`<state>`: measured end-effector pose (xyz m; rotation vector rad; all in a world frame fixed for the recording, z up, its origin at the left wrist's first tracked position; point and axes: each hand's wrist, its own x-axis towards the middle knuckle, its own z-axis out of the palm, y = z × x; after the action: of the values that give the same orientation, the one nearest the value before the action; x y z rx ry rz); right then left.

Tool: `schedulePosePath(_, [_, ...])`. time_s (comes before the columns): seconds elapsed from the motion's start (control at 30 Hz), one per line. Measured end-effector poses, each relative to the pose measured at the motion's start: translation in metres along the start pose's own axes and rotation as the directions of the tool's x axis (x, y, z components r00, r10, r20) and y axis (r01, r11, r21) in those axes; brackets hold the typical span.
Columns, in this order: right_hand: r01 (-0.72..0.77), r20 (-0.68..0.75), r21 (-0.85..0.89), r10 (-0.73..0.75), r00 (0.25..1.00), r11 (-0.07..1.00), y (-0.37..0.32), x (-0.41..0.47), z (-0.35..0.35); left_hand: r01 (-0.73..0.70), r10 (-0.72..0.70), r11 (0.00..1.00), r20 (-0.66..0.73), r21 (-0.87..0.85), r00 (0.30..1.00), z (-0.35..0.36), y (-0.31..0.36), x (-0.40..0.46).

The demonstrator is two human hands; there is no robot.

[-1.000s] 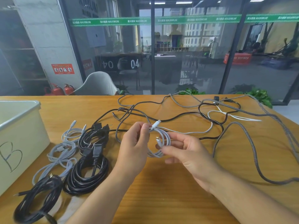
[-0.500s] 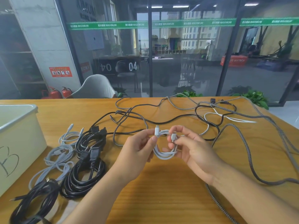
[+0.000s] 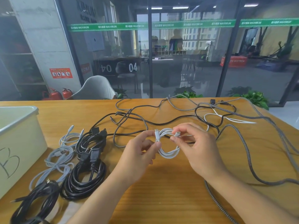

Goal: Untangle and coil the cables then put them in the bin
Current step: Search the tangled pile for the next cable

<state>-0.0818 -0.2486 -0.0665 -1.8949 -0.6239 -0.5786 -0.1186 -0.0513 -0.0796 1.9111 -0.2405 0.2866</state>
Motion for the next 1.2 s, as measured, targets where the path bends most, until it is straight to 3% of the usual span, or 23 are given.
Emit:
schedulePosePath(0.17, [-0.049, -0.008, 0.057, 0.05, 0.999, 0.997, -0.005, 0.001, -0.001, -0.008, 0.008, 1.0, 0.005, 0.029, 1.0, 0.001, 0.003, -0.003])
schedulePosePath(0.3, [-0.219, 0.022, 0.242, 0.221, 0.975, 0.945, -0.01, 0.006, -0.001, -0.023, 0.025, 0.999, -0.041, 0.046, 0.999, 0.001, 0.004, -0.003])
schedulePosePath(0.37, [-0.384, 0.083, 0.438, 0.389, 0.918, 0.813, -0.013, 0.008, -0.001, -0.028, 0.029, 0.999, -0.045, 0.034, 0.999, 0.002, 0.007, -0.003])
schedulePosePath(0.43, [-0.533, 0.21, 0.616, 0.531, 0.821, 0.58, -0.014, 0.01, -0.002, -0.04, 0.041, 0.999, -0.04, 0.027, 0.998, 0.002, 0.008, -0.004])
schedulePosePath(0.5, [-0.615, 0.332, 0.68, 0.58, 0.743, 0.399, -0.011, 0.011, -0.003, -0.055, 0.056, 0.998, -0.038, 0.029, 0.998, 0.004, 0.009, -0.005])
schedulePosePath(0.7, [-0.701, 0.465, 0.669, 0.598, 0.653, 0.246, -0.006, 0.015, 0.0, -0.082, 0.084, 0.996, -0.042, 0.043, 0.996, 0.003, 0.007, -0.005])
schedulePosePath(0.9, [-0.68, 0.461, 0.683, 0.566, 0.684, 0.266, 0.001, 0.011, -0.005, -0.04, 0.039, 0.999, -0.036, -0.028, 0.999, 0.004, 0.004, -0.004])
schedulePosePath(0.97, [-0.642, 0.402, 0.684, 0.556, 0.728, 0.346, 0.002, 0.009, -0.004, 0.002, -0.007, 0.994, -0.041, -0.106, 0.999, 0.004, 0.002, -0.003])
schedulePosePath(1.07, [-0.589, 0.313, 0.591, 0.516, 0.797, 0.55, 0.002, 0.006, -0.001, 0.036, -0.051, 0.977, -0.063, -0.21, 0.997, 0.004, 0.001, -0.003])
schedulePosePath(1.2, [-0.591, 0.315, 0.536, 0.506, 0.803, 0.603, 0.0, 0.002, 0.004, 0.053, -0.072, 0.961, -0.062, -0.272, 0.995, 0.006, 0.003, -0.003])
